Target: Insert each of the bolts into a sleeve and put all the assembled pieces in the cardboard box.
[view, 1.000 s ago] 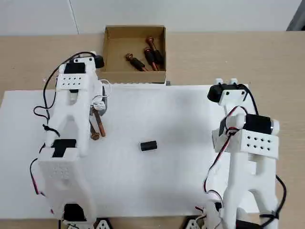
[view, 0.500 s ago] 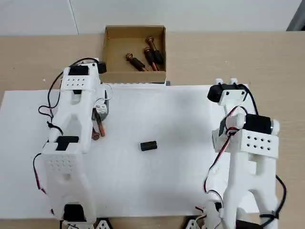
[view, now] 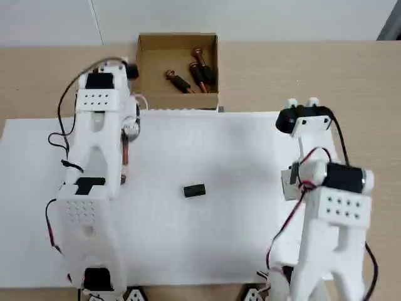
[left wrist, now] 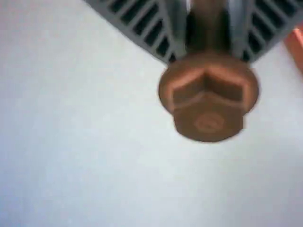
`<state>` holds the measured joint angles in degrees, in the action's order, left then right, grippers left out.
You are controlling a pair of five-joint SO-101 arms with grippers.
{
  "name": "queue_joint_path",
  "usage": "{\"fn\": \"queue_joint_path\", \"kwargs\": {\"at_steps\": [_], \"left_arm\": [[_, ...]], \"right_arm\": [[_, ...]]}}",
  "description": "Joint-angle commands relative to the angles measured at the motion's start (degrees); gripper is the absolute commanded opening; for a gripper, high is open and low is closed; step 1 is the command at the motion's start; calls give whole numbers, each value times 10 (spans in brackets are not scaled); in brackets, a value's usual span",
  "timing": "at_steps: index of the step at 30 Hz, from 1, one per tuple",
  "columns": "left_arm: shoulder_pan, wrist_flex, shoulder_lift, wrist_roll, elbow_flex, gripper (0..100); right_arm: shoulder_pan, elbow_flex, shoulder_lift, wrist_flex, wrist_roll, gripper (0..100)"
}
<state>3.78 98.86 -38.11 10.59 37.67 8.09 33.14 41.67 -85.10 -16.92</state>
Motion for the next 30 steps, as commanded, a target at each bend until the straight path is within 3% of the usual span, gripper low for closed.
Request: {"fn": "queue_joint_path", "kwargs": {"at_steps": [1, 8, 16, 25, 30], "left_arm": [[-2, 17, 68, -3, 26, 6], [-52, 15, 212, -52, -51, 6], [-77, -28, 362, -75, -182, 6], [-76, -251, 560, -88, -506, 6], [-76, -393, 665, -83, -672, 6]], "right_arm": [[0, -7, 66, -29, -1, 7], [4, -6, 119, -80, 3, 4], [5, 33, 211, -50, 4, 4], [-3, 243, 423, 104, 142, 3], [-64, 353, 519, 160, 171, 3]]}}
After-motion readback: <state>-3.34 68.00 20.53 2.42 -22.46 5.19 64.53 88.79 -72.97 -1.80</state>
